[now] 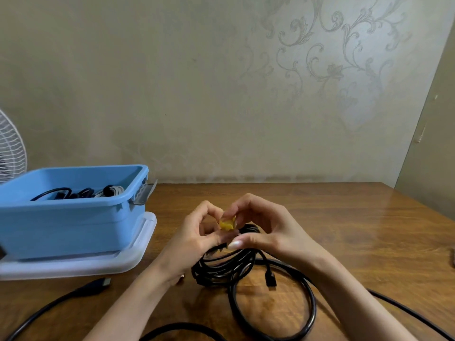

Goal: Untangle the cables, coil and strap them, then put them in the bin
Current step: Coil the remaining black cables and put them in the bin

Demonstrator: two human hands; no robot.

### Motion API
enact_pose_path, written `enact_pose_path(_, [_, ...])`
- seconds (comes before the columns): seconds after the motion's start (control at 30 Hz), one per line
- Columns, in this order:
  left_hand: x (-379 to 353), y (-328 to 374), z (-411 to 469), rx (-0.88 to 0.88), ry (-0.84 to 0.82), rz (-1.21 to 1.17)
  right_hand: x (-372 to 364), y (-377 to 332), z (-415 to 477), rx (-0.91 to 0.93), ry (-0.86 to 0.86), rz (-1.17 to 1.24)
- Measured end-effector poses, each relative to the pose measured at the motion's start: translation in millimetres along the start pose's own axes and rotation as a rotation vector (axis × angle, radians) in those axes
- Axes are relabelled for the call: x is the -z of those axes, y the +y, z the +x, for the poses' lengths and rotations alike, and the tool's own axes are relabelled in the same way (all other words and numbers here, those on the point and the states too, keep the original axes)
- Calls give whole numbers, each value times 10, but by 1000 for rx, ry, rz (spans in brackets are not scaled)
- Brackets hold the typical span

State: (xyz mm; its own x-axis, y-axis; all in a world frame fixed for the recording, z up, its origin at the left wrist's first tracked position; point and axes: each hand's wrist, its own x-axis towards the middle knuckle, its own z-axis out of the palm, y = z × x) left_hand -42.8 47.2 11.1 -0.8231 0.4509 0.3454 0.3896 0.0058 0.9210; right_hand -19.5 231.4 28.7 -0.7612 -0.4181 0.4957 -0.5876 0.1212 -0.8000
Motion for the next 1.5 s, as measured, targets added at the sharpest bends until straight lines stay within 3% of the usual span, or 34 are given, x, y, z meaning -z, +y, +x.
enact_pose_path(0.23, [-24,23,0,-19,44,38,-73,126,31,182,168,-404])
enact_pose_path(0.53, [-62,10,3,-68,98,72,-74,147,30,355,322,-447])
enact_pose_path(0.7, [-72,-15,-5,-61,119,117,-88,205,12,456,337,-655])
enact_pose_path(1.07, [-48,-27,8,-99,98,195,9,223,-23,499,184,-901])
enact_pose_path(1.33, [-61,-20,-9,-122,63,221,-4,252,-9,519,250,-905])
enact_pose_path(1.5, [-92,-29,-10,-154,104,168,-40,319,3,465,346,-765])
